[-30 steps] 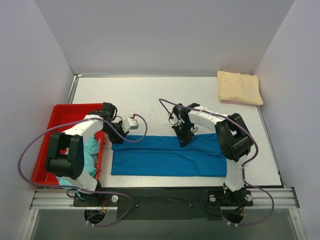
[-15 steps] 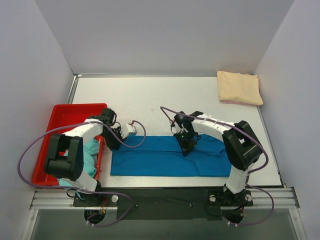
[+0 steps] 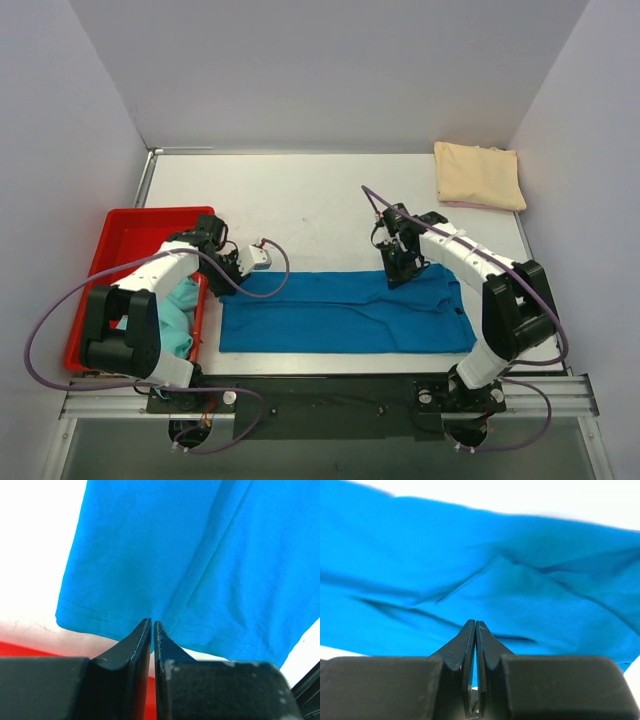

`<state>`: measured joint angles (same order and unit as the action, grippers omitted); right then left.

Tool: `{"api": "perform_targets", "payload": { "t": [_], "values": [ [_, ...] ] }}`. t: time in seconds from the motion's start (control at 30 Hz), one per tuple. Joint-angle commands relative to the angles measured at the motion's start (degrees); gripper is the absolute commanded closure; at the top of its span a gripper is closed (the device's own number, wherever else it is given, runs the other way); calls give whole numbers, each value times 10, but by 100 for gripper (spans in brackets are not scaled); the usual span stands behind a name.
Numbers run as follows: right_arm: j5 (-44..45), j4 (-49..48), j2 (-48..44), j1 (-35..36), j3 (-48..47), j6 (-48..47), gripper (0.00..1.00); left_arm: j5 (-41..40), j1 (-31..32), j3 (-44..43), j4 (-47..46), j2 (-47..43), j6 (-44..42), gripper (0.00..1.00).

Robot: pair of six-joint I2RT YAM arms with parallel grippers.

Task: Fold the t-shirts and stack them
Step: Fold the other side of the tshirt into a rectangle, then rotate the tshirt 60 degrees

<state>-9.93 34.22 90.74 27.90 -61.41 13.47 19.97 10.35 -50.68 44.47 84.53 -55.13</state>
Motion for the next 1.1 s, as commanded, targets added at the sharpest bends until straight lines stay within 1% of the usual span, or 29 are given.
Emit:
{"api": "perform_targets", "payload": {
  "t": [0.0,0.17,0.27,0.33,0.4,0.5,0.57,0.6,0.63,0.67,0.7,0.73,0.8,0.83,0.93,1.0,1.07],
  "values": [
    [61,12,51,-25,1,13,100,17,-3,-21,-13,2,11,83],
    [46,0,102,-25,16,13,100,-22,-4,-17,-51,46,27,83],
    [61,1,91,-30,33,17,100,-41,-5,-14,-57,63,31,83],
    [67,8,66,-41,34,21,100,-40,-5,-16,-54,67,29,83],
    [78,20,12,-62,31,26,100,-27,-4,-20,-38,63,23,83],
    [89,18,-29,-126,29,30,100,0,-5,-35,-20,38,15,82],
    [88,12,-35,-171,23,17,100,14,-6,-48,-16,27,20,77],
    [90,9,-29,-181,22,6,88,18,-7,-52,-18,22,25,68],
    [98,7,-23,-201,16,2,82,19,-9,-62,-24,22,34,62],
    [98,1,-14,-209,11,-4,73,14,-12,-64,-36,23,37,53],
    [112,-4,-9,-229,9,-6,71,10,-15,-68,-48,26,47,51],
    [106,-14,1,-237,5,-6,69,-4,-18,-71,-70,34,52,47],
    [71,-27,20,-270,-2,-9,68,-27,-24,-80,-97,59,63,43],
    [56,-30,27,-274,-5,-10,66,-34,-25,-87,-98,69,64,42],
    [56,-34,56,-276,-9,-13,65,-48,-29,-102,-103,113,63,40],
    [67,-39,72,-297,-6,-17,66,-54,-32,-95,-116,127,61,39],
    [69,-46,89,-309,-10,-18,78,-53,-33,-87,-122,136,54,39]
  ]
}}
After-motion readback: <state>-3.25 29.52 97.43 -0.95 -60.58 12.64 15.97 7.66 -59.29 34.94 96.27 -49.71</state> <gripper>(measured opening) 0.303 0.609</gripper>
